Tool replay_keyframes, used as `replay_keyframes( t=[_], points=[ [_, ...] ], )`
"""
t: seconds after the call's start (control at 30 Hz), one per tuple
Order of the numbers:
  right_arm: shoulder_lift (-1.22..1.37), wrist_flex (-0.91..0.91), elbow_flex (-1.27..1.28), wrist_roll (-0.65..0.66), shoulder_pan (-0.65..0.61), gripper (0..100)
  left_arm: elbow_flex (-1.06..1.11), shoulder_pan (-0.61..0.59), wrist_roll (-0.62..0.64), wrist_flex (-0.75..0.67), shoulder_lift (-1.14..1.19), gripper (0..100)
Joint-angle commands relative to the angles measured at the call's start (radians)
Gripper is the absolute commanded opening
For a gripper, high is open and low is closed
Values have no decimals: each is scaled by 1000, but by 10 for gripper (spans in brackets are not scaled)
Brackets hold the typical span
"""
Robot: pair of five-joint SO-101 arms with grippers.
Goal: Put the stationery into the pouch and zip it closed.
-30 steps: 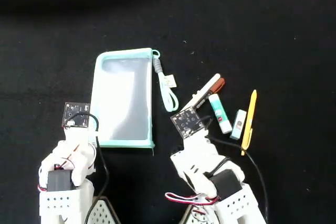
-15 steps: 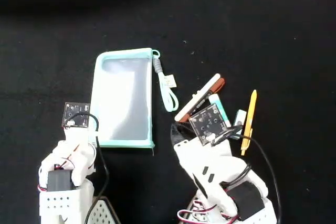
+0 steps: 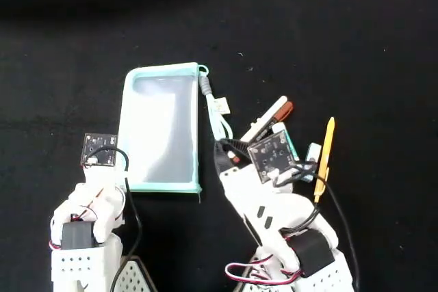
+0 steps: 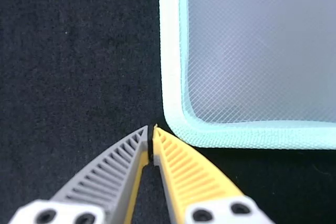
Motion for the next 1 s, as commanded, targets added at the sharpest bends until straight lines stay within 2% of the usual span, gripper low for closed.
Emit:
replay_keyframes(
  t=[0.0, 0.17, 0.5, 0.73, 0.83, 0.97],
  points=[
    [-19, -87, -71, -11, -8, 14, 16, 7, 3, 5, -8, 30],
    [-15, -176, -173, -11, -8, 14, 16, 7, 5, 5, -8, 30],
    [28, -187, -496, -3, -8, 14, 16, 7, 5, 5, -8, 30],
    [312, -339, -661, -3, -8, 14, 16, 7, 5, 5, -8, 30],
    [463, -347, -727, -3, -8, 14, 16, 7, 5, 5, -8, 30],
    [651, -345, -694, -3, 6, 14, 16, 7, 5, 5, -8, 30]
  ],
)
